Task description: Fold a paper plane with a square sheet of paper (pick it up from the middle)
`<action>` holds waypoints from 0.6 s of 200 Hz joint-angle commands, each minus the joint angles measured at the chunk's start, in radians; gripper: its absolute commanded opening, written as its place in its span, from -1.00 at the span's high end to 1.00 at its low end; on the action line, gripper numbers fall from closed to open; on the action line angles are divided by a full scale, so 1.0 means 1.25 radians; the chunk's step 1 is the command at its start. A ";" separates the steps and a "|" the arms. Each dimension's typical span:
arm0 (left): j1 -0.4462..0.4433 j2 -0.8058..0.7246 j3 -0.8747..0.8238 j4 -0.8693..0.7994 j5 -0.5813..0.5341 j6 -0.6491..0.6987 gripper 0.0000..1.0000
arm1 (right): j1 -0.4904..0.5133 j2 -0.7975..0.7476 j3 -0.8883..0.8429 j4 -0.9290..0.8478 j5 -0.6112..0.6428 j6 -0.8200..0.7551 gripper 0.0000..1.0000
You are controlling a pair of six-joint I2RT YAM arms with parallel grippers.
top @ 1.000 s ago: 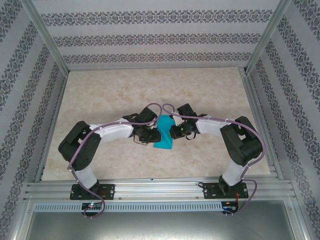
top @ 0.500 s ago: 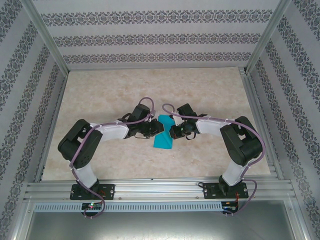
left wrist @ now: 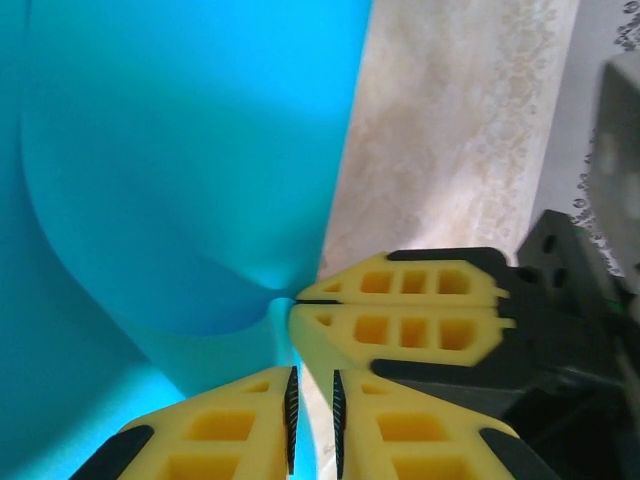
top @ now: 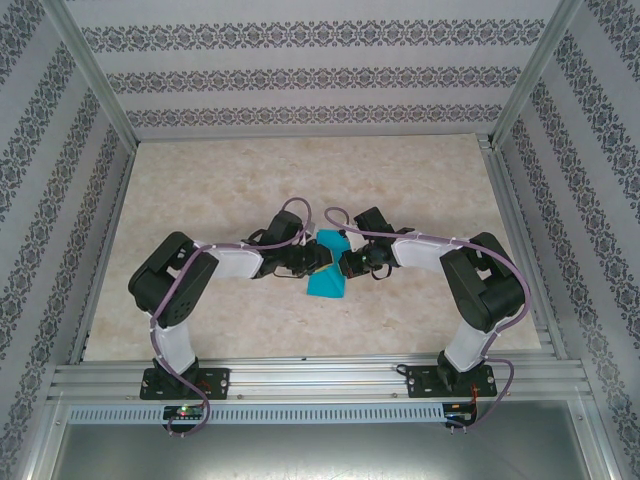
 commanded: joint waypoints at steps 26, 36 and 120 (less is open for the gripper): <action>-0.006 0.035 0.023 0.017 -0.001 -0.003 0.58 | 0.008 0.031 -0.004 -0.020 0.026 0.003 0.92; -0.006 0.039 0.023 -0.002 -0.014 0.001 0.58 | 0.008 0.031 -0.005 -0.020 0.026 0.003 0.92; -0.019 0.075 0.004 -0.080 -0.069 0.026 0.60 | 0.006 0.020 -0.001 -0.021 0.020 0.007 0.84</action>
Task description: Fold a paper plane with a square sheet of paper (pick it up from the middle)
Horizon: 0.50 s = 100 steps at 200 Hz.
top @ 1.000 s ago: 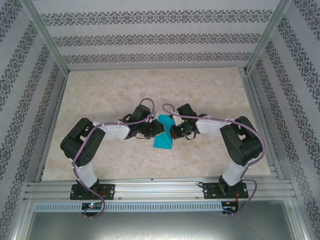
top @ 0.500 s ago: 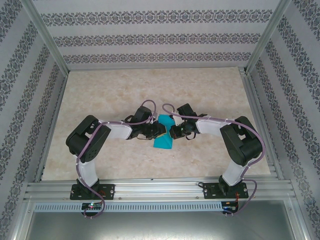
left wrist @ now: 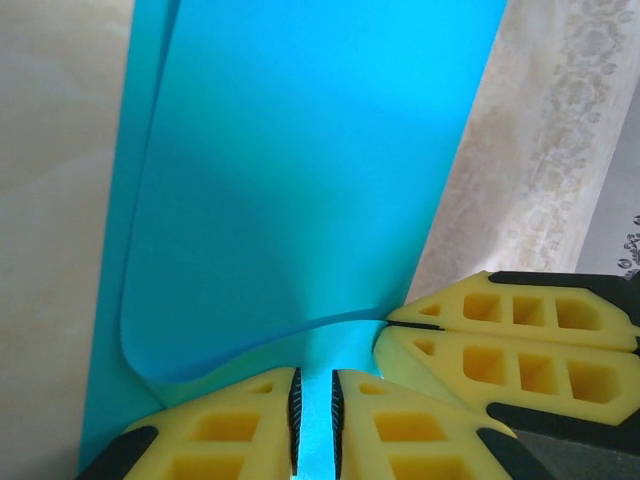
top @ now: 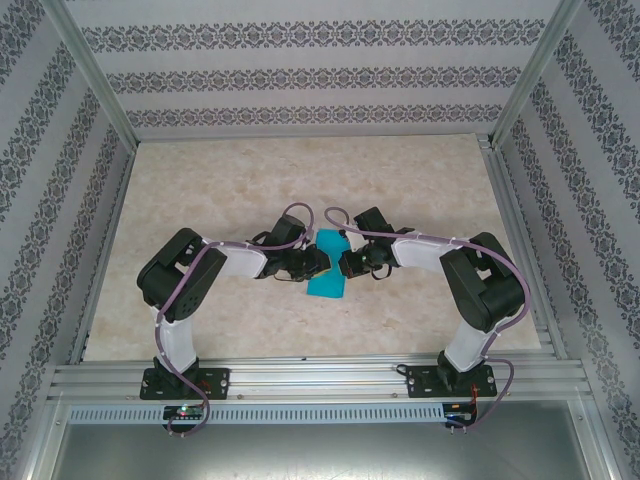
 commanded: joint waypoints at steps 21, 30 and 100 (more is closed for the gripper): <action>-0.016 0.036 -0.007 -0.055 -0.038 0.029 0.61 | 0.002 0.004 0.008 -0.024 0.012 0.013 0.76; -0.017 0.035 -0.007 -0.060 -0.040 0.033 0.61 | -0.001 -0.007 0.012 -0.028 0.009 0.018 0.64; -0.019 0.028 -0.001 -0.069 -0.040 0.042 0.61 | -0.020 -0.204 -0.041 -0.033 0.027 0.104 0.18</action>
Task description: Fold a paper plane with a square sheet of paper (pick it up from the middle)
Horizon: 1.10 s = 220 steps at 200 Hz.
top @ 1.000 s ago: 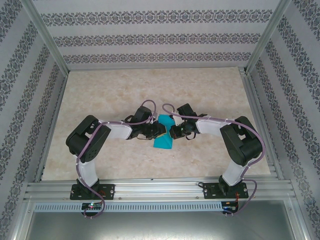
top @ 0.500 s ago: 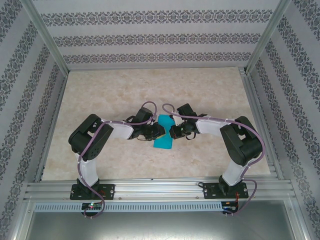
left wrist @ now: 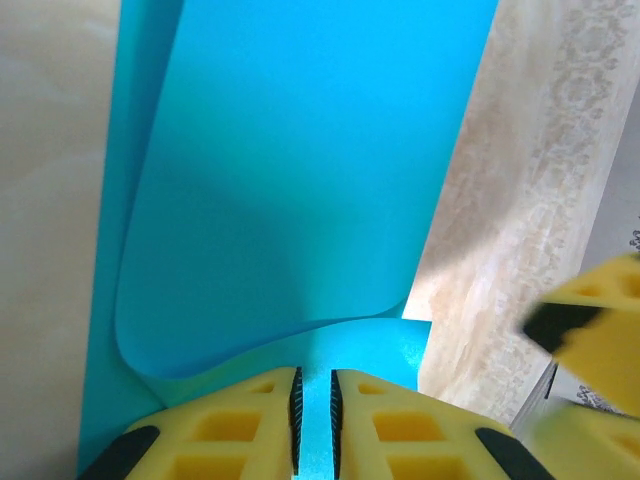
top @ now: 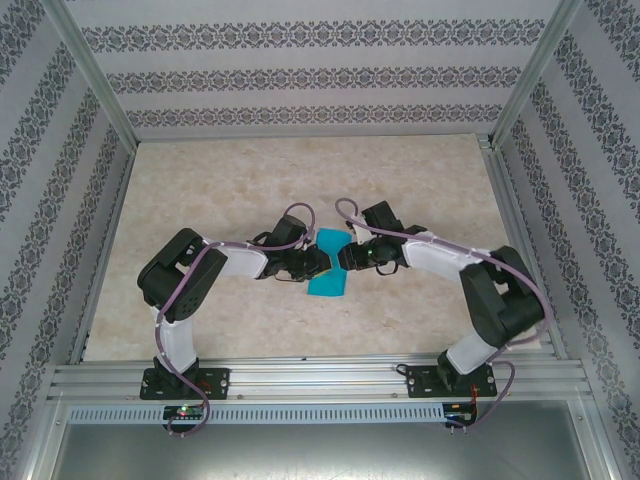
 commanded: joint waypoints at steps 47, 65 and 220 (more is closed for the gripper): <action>-0.015 0.023 0.005 -0.077 -0.034 0.031 0.61 | 0.072 -0.089 -0.076 0.083 -0.156 0.162 0.62; -0.015 0.018 0.006 -0.086 -0.038 0.036 0.61 | 0.087 -0.077 -0.088 0.089 -0.134 0.200 0.72; -0.015 0.012 0.017 -0.109 -0.034 0.051 0.61 | 0.067 0.054 -0.109 0.101 -0.128 0.247 0.79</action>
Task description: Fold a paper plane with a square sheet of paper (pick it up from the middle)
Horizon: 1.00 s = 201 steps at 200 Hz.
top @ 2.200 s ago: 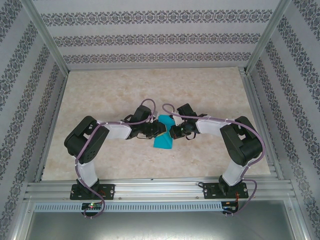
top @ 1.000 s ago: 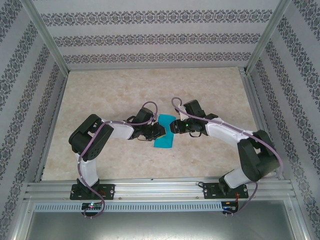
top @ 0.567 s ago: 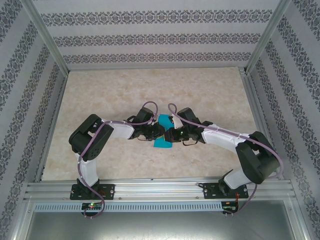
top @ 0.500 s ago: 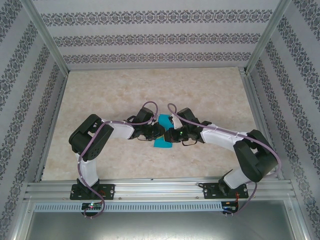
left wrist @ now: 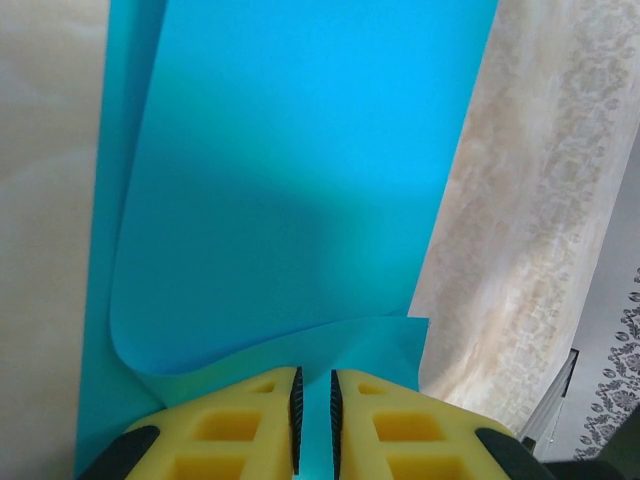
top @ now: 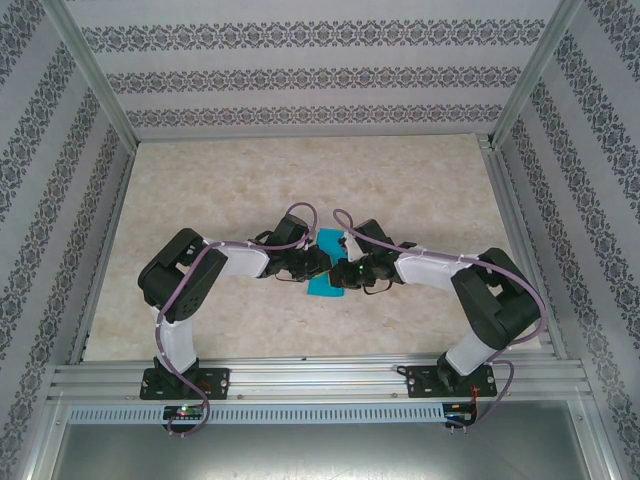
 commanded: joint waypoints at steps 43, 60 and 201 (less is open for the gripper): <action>-0.010 0.014 0.000 -0.079 -0.027 0.025 0.61 | -0.014 0.023 -0.039 -0.020 0.028 -0.007 0.78; -0.010 0.013 -0.001 -0.080 -0.027 0.026 0.61 | -0.016 0.023 -0.046 -0.025 0.032 -0.012 0.77; -0.010 0.016 0.001 -0.092 -0.034 0.032 0.62 | -0.009 -0.108 -0.050 -0.015 -0.004 0.057 0.67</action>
